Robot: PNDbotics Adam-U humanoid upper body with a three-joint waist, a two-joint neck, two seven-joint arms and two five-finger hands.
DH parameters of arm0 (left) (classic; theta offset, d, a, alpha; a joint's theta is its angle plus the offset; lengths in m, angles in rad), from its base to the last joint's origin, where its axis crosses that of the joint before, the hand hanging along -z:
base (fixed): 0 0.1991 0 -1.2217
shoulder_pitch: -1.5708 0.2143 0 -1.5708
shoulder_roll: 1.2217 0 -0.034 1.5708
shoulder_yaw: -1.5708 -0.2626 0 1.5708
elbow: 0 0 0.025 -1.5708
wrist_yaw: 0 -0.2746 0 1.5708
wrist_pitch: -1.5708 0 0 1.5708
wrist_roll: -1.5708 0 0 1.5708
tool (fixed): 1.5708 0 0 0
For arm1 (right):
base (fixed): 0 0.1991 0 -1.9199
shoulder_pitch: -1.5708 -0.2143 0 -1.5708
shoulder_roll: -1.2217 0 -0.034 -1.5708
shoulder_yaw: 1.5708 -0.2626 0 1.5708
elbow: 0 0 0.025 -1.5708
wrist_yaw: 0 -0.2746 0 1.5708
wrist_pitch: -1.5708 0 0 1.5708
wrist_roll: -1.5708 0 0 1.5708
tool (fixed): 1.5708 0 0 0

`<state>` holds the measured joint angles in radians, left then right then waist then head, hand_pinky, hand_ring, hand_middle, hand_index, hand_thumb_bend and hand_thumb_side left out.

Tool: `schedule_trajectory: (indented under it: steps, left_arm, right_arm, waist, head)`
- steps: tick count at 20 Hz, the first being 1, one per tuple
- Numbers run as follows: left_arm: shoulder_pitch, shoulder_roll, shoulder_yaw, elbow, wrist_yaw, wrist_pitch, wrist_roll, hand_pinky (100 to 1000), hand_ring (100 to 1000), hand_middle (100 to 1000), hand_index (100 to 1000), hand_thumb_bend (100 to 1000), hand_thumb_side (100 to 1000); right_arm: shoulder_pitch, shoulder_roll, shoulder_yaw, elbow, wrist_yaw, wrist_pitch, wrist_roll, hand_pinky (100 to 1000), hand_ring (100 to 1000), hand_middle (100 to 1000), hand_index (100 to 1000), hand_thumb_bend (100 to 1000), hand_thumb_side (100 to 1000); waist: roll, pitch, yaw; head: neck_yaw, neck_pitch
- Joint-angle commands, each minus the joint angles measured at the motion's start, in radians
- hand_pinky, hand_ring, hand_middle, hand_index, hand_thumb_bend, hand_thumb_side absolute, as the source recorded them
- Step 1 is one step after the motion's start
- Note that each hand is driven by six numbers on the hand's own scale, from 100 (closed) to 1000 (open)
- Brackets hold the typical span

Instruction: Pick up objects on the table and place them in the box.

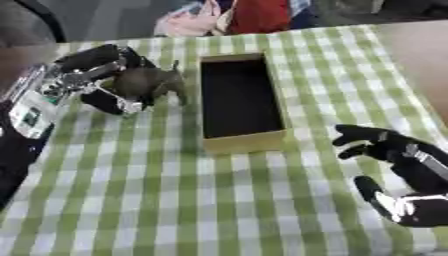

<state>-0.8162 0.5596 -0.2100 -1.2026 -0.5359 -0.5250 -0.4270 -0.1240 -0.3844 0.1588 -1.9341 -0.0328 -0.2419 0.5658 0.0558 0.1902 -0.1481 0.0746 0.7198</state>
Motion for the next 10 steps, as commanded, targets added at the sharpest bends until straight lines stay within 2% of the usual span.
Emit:
schedule_trajectory:
  steps: [1, 2, 5, 10]
  left_arm:
    - [-0.053, -0.005, -0.007, -0.009, 0.012, -0.011, -0.006, 583, 370, 390, 750, 100, 285]
    - [-0.064, -0.016, -0.012, -0.003, 0.01, -0.013, -0.008, 584, 372, 392, 752, 100, 293]
    - [-0.088, -0.046, -0.022, 0.015, -0.002, -0.017, -0.008, 588, 381, 400, 756, 100, 312]
    - [-0.111, -0.095, -0.043, 0.038, -0.025, -0.03, -0.006, 595, 398, 417, 763, 100, 358]
  right_arm:
    - [-0.016, -0.023, 0.016, -0.017, -0.011, -0.006, 0.027, 766, 1000, 784, 923, 132, 296]
    - [-0.02, -0.024, 0.024, -0.017, -0.013, -0.006, 0.036, 766, 1000, 784, 923, 150, 291]
    - [-0.03, -0.026, 0.046, -0.016, -0.019, -0.008, 0.061, 766, 1000, 784, 923, 131, 306]
    - [-0.046, -0.029, 0.082, -0.014, -0.026, -0.011, 0.103, 766, 1000, 784, 924, 130, 316]
  waist:
    - [0.002, -0.018, -0.02]
    - [0.004, -0.018, -0.033]
    - [0.007, -0.017, -0.064]
    - [0.014, -0.015, -0.099]
  head:
    - [0.013, -0.018]
    - [0.017, -0.021]
    - [0.027, -0.028]
    - [0.038, -0.036]
